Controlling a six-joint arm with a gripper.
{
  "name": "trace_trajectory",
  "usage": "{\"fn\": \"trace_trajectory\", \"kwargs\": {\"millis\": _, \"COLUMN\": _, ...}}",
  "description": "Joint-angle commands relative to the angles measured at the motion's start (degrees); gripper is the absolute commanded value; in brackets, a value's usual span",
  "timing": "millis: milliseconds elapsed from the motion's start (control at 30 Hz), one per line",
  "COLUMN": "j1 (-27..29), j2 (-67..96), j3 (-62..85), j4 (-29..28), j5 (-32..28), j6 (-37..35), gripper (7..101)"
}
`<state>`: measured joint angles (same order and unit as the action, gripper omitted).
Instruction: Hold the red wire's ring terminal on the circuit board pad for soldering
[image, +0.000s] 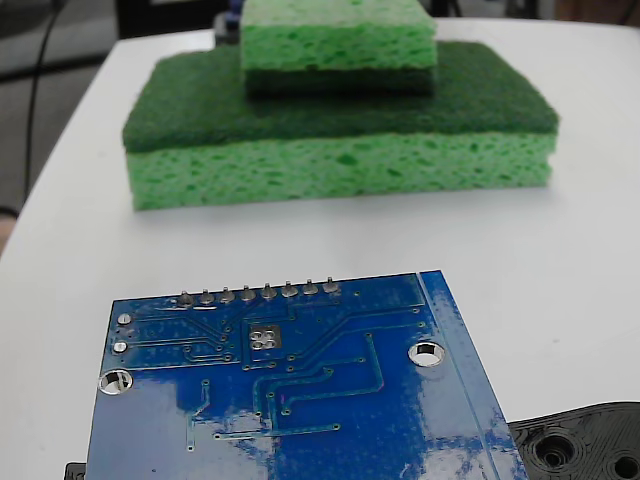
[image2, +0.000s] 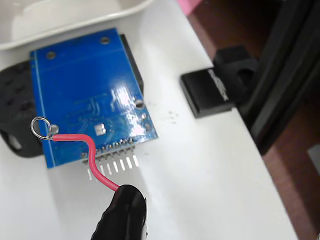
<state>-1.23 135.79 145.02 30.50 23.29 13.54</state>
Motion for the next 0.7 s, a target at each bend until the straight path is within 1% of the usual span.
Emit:
{"fn": "trace_trajectory", "kwargs": {"millis": 33, "j1": -0.09, "j2": -2.02, "j3": -1.41, "j4": -1.14, "j5": 2.46, "j6": 0.18, "gripper": 100.3}}
{"fn": "trace_trajectory", "kwargs": {"millis": 233, "j1": -0.35, "j2": -8.96, "j3": -4.66, "j4": -3.25, "j5": 3.87, "j6": 2.29, "gripper": 100.3}}
{"fn": "trace_trajectory", "kwargs": {"millis": 367, "j1": -2.64, "j2": -15.03, "j3": -8.26, "j4": -3.78, "j5": 8.09, "j6": 4.31, "gripper": 100.3}}
{"fn": "trace_trajectory", "kwargs": {"millis": 500, "j1": -4.75, "j2": -21.88, "j3": -13.36, "j4": -2.46, "j5": 12.22, "j6": 6.42, "gripper": 100.3}}
{"fn": "trace_trajectory", "kwargs": {"millis": 633, "j1": -5.10, "j2": -26.02, "j3": -16.70, "j4": -1.76, "j5": 13.71, "j6": 8.09, "gripper": 100.3}}
{"fn": "trace_trajectory", "kwargs": {"millis": 700, "j1": -5.10, "j2": -27.95, "j3": -18.46, "j4": -0.53, "j5": 14.68, "j6": 9.05, "gripper": 100.3}}
